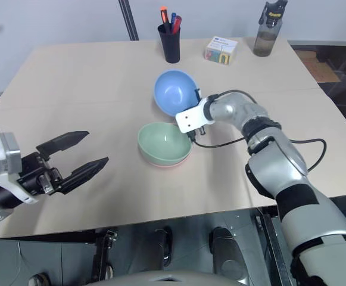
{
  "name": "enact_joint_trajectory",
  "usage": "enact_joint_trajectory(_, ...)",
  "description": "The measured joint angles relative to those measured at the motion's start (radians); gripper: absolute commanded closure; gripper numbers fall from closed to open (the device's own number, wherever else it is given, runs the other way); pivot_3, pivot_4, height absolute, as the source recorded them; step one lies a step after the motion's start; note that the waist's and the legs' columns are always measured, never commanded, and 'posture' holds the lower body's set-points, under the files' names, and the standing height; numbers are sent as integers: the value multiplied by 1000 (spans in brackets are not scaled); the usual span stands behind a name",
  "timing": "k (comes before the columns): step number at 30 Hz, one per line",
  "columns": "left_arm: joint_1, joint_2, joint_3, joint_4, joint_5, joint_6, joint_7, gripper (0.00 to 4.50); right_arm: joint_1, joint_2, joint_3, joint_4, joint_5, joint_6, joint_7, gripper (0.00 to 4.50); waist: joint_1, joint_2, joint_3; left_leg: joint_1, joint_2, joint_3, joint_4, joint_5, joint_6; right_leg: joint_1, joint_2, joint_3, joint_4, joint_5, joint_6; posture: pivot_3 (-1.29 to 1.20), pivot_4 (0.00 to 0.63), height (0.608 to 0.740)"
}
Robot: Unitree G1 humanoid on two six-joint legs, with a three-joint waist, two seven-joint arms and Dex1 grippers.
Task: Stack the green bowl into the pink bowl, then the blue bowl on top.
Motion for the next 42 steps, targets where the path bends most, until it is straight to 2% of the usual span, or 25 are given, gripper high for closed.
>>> enact_joint_trajectory(3,-10,0,-18,5,6,-3,-1,0,3,-34,-114,-74,171,36,219,4420,-2,0,0,1,0,0,0,0,0,1,0,0,0,1,2,0,150,740)
enact_joint_trajectory(4,-18,-1,-34,9,8,-4,-2,0,41,-52,-182,-205,313,134,389,4420,-1,0,0,1,0,-1,0,0,0,2,0,0,0,2,4,0,150,740)
enact_joint_trajectory(6,-22,-1,-37,15,9,-7,-4,0,75,-63,-218,-318,413,225,498,4420,0,0,0,1,0,-1,0,0,0,2,0,0,0,2,4,0,150,740)
enact_joint_trajectory(7,-37,0,-46,27,12,-13,-8,0,164,-105,-234,-542,529,401,612,4420,6,0,0,1,0,-2,0,0,0,2,0,-1,1,2,4,0,150,740)
enact_joint_trajectory(8,-37,0,-46,29,14,-15,-8,0,184,-113,-237,-592,556,439,633,4420,8,1,0,0,0,-2,0,0,0,2,0,-2,1,2,4,0,150,740)
enact_joint_trajectory(9,-47,1,-56,42,22,-19,-10,0,273,-163,-237,-804,641,606,693,4420,20,2,1,0,0,-2,0,0,0,2,0,-2,0,1,2,0,150,740)
enact_joint_trajectory(10,-47,1,-57,48,25,-20,-11,0,305,-180,-235,-876,670,662,712,4420,23,2,1,0,0,-2,1,0,0,2,0,-2,0,0,1,0,150,740)
enact_joint_trajectory(11,-55,2,-66,63,31,-21,-14,0,363,-209,-235,-1027,718,798,722,4420,26,2,1,0,0,-1,1,0,0,1,0,-2,0,0,1,0,150,740)
enact_joint_trajectory(14,-76,2,-79,75,44,-22,-22,0,447,-229,-219,-1259,782,995,708,4420,25,2,1,2,1,-1,1,0,0,1,0,-2,1,0,1,0,150,740)
enact_joint_trajectory(15,-83,2,-81,76,45,-23,-23,0,472,-227,-206,-1306,792,1034,700,3952,24,2,0,2,1,0,1,0,0,1,0,-1,1,0,1,0,150,740)
enact_joint_trajectory(17,-89,3,-84,78,46,-24,-27,0,517,-220,-180,-1367,799,1095,677,3630,26,2,0,1,1,0,2,0,0,1,0,-1,1,0,1,0,150,740)
enact_joint_trajectory(18,-89,3,-85,80,46,-24,-27,0,526,-219,-170,-1377,799,1108,671,3111,26,2,0,1,1,0,3,0,0,1,0,-1,1,0,1,0,150,740)
enact_joint_trajectory(21,-95,3,-92,87,51,-24,-26,0,556,-199,-155,-1389,777,1127,610,2103,28,1,0,0,1,0,3,0,0,1,0,-1,1,0,1,0,150,740)
enact_joint_trajectory(24,-92,3,-97,87,53,-22,-30,0,575,-203,-160,-1397,763,1140,554,904,28,1,0,0,1,0,3,0,0,1,0,-1,1,0,0,0,150,740)
enact_joint_trajectory(25,-83,5,-97,87,46,-20,-36,0,591,-212,-169,-1410,764,1151,539,381,29,1,0,0,1,0,3,0,0,1,0,-1,1,0,0,0,150,740)
enact_joint_trajectory(26,-74,6,-95,87,38,-17,-49,0,605,-227,-179,-1420,771,1169,525,115,30,1,0,-1,1,0,3,0,0,1,0,-1,0,0,0,0,150,740)
enact_joint_trajectory(32,-13,38,-53,81,-14,7,-109,0,710,-358,-322,-1517,829,1270,479,115,31,1,0,0,1,0,3,0,0,1,-1,-1,0,-1,1,0,150,740)
enact_joint_trajectory(35,22,39,-33,75,28,1,-100,0,793,-405,-409,-1538,831,1271,420,115,30,1,0,0,1,1,3,0,0,1,-1,-1,-1,-1,1,0,150,740)
enact_joint_trajectory(39,94,55,-1,73,57,23,-103,0,903,-508,-520,-1565,868,1288,424,115,29,1,0,-1,1,2,3,0,0,0,-1,0,-1,-1,1,0,150,740)
enact_joint_trajectory(42,118,69,88,76,35,32,-131,0,982,-599,-654,-1593,927,1323,440,115,31,1,0,-1,1,2,3,0,0,0,-1,0,-1,-1,1,0,150,740)
